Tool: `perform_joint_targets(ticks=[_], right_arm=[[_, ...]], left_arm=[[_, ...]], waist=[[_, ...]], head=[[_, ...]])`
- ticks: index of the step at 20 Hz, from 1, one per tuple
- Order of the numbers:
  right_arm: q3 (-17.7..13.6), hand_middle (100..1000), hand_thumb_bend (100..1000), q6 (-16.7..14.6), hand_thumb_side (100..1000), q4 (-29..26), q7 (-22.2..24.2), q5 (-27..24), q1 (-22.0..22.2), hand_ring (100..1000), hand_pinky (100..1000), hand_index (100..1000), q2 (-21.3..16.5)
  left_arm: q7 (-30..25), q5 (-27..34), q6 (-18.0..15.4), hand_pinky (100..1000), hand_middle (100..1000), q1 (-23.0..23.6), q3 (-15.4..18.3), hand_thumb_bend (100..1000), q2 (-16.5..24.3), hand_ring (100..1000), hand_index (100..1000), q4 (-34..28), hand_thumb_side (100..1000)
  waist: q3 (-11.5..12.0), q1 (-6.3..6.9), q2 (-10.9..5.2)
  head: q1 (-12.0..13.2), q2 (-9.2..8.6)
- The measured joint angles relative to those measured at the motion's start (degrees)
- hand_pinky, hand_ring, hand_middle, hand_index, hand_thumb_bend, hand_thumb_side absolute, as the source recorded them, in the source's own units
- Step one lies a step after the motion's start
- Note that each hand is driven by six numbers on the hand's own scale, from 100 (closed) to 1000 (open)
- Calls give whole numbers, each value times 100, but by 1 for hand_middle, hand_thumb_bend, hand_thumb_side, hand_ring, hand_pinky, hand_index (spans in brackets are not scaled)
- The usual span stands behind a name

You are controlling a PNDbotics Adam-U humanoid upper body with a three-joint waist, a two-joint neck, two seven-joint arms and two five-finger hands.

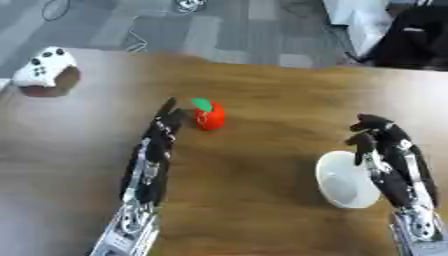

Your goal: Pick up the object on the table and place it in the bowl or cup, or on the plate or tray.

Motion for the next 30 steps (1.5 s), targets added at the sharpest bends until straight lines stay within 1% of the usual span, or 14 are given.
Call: perform_joint_targets(ticks=[5,8,12,15,19,23,24,25,28,30], right_arm=[[1,602,477,6,598,2,12,0,17,515,262,777,-2],[19,601,477,4,593,24,28,0,20,514,262,776,-8],[37,600,476,5,588,55,68,0,28,509,259,773,-15],[61,600,476,7,584,75,106,-3,49,506,258,769,-68],[102,597,476,4,578,123,161,-13,57,503,255,758,-139],[124,595,476,-4,574,177,209,-67,62,500,248,758,-217],[135,595,458,-1,595,185,215,-85,62,499,247,757,-233],[140,595,476,-2,574,192,216,-109,61,499,247,757,-261],[137,592,477,-22,590,190,208,-176,27,494,248,748,-332],[116,591,479,-41,604,157,186,-241,-19,492,250,746,-393]], left_arm=[[45,-105,44,1000,975,-54,29,818,157,1000,778,-5,845],[82,-268,120,1000,970,-227,100,791,350,1000,760,-33,807],[154,-631,436,1000,978,-487,214,760,584,1000,748,-37,786],[210,-945,701,1000,989,-708,261,767,729,1000,757,26,778],[271,-1296,882,1000,990,-1019,284,790,867,1000,778,286,762],[263,-1652,923,1000,998,-1312,277,806,1035,1000,805,635,736],[255,-1717,923,1000,998,-1381,261,811,1061,1000,808,723,730],[235,-1796,921,1000,998,-1440,234,809,1089,1000,807,809,731],[151,-1999,889,1000,990,-1592,135,843,1136,1000,819,1024,706],[58,-2206,855,1000,984,-1678,68,862,1147,1000,820,1157,711]], waist=[[-41,38,-9],[-49,79,-32],[-48,139,-32],[-48,163,-15],[-59,207,18],[-122,208,70],[-141,206,77],[-165,203,82],[-234,180,107],[-298,153,110]], head=[[1,2],[43,56],[106,129],[154,151],[247,155],[381,146],[409,140],[441,128],[508,86],[533,45]])
